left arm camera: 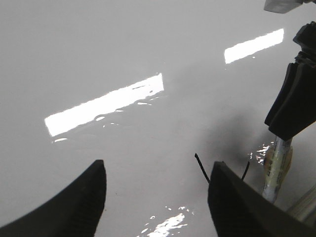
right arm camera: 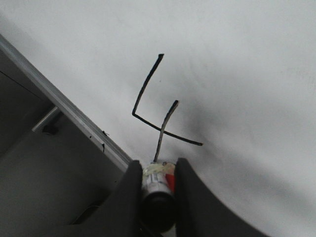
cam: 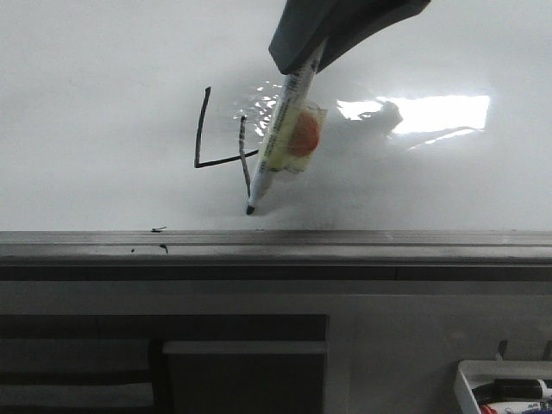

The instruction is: Write number 4 on whiteboard

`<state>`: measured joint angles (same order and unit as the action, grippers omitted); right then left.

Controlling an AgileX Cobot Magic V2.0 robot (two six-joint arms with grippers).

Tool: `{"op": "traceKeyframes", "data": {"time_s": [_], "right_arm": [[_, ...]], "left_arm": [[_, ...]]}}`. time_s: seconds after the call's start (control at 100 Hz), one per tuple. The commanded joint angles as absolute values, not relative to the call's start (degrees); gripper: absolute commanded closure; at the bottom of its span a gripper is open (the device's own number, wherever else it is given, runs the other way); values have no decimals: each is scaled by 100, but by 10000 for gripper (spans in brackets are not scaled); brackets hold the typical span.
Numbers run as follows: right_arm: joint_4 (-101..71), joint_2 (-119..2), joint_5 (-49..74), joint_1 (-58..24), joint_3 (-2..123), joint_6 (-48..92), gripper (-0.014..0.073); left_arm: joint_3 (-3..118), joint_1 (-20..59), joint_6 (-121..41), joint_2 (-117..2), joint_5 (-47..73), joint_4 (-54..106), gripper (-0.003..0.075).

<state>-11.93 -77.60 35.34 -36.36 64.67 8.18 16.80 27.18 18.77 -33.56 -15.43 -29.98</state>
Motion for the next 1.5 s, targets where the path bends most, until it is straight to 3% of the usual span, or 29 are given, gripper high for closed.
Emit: {"op": "traceKeyframes", "data": {"time_s": [0.0,0.29,0.75,0.91,1.09,1.39,1.44,1.49], "right_arm": [[-1094,-7526,3177,-3682,6593,894,654],[-1094,-7225,3288,-4348,6593,1092,654],[-1211,-7146,3154,-4637,6603,1092,654],[-1268,-7146,3165,-4637,6603,1092,654],[-1285,-7146,3233,-4637,6603,1092,654],[-1306,-7146,3233,-4637,6603,1092,651],[-1306,-7146,3233,-4637,6603,1092,621],[-1306,-7146,3217,-4610,6603,1092,532]], "left_arm": [[1830,2889,1935,-3552,-1983,-3055,303],[1910,3896,1935,-5118,-2941,-3374,304],[2408,3949,1886,-6859,-3534,-3500,347],[2408,3948,1886,-7132,-3570,-3500,441],[2408,3948,1886,-7140,-3662,-3500,744],[2408,3948,1875,-7140,-3676,-3514,741],[2408,3948,1875,-7140,-3704,-3514,741],[2408,3948,1884,-7140,-3719,-3514,741]]}}
